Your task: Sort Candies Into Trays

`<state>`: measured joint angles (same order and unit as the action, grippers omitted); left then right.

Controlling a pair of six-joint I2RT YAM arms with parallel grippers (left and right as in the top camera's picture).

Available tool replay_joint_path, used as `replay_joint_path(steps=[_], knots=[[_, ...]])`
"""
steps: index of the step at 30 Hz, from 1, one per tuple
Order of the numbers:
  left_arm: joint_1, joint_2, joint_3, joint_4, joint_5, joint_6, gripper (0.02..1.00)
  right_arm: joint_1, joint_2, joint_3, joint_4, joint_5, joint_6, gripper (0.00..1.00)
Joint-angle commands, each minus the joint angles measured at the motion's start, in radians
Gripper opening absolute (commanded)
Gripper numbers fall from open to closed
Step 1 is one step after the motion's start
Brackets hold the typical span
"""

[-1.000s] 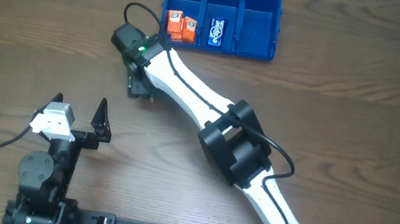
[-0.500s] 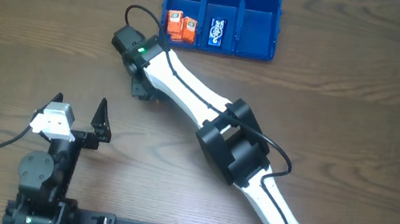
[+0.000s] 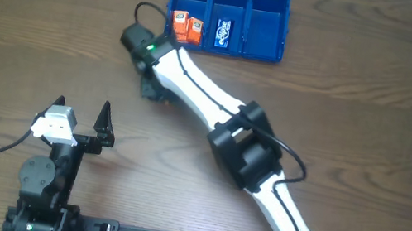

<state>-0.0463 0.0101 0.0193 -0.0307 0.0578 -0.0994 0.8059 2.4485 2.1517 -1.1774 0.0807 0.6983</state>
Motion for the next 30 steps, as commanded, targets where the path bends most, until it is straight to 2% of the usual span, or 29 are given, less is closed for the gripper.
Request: replay_joint_path(steps=[1, 5, 9, 16, 19, 30], knots=[[0.005, -0.006, -0.014, -0.043, 0.007, 0.014, 0.998, -0.071, -0.283, 0.008, -0.033, 0.126, -0.074, 0.187], [0.005, -0.006, -0.014, -0.043, 0.007, 0.014, 0.998, -0.161, -0.374, 0.008, -0.013, 0.225, -0.151, 0.187], [0.005, -0.006, -0.014, -0.043, 0.007, 0.014, 0.998, -0.289, -0.367, 0.008, 0.048, 0.230, -0.241, 0.187], [0.005, -0.006, -0.014, -0.043, 0.007, 0.014, 0.998, -0.439, -0.293, 0.008, 0.155, 0.133, -0.336, 0.187], [0.005, -0.006, -0.014, -0.043, 0.007, 0.014, 0.998, -0.468, -0.248, 0.008, 0.179, 0.105, -0.337, 0.187], [0.005, -0.006, -0.014, -0.043, 0.007, 0.014, 0.998, -0.493, -0.144, 0.008, 0.215, 0.101, -0.337, 0.189]])
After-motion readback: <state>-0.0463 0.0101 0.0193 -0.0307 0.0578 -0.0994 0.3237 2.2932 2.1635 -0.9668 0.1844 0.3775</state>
